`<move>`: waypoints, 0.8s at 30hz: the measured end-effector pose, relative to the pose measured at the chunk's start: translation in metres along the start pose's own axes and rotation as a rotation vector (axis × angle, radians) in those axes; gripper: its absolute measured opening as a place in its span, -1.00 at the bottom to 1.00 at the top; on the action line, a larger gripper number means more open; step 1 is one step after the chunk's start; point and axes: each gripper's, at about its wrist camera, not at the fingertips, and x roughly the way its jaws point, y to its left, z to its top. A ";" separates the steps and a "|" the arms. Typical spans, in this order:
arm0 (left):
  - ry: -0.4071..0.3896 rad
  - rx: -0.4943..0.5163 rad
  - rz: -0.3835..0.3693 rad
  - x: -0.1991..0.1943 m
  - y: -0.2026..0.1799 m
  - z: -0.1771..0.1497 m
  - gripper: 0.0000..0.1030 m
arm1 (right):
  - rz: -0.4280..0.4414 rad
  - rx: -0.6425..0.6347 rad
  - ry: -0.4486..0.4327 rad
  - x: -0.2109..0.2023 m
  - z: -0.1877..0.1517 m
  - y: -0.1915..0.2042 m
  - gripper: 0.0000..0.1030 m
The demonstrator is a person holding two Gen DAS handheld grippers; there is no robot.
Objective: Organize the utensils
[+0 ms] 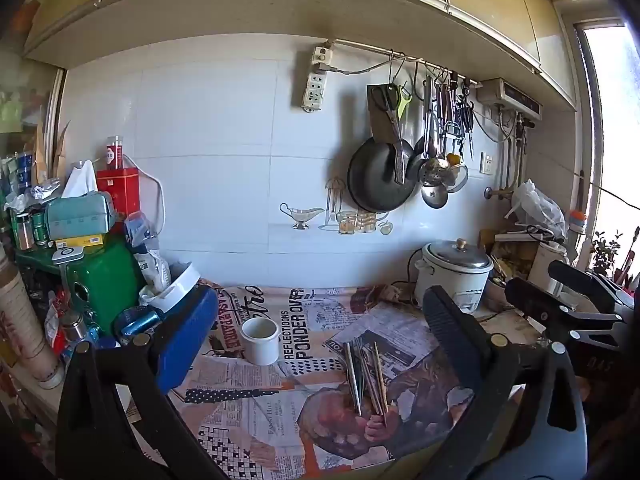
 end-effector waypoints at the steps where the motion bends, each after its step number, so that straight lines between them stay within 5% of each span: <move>1: 0.001 -0.004 -0.003 0.000 0.000 0.000 0.99 | 0.001 0.003 0.001 0.000 0.000 0.000 1.00; 24: 0.041 0.009 -0.050 0.000 -0.006 -0.001 0.99 | 0.030 0.005 0.000 -0.008 0.001 -0.003 1.00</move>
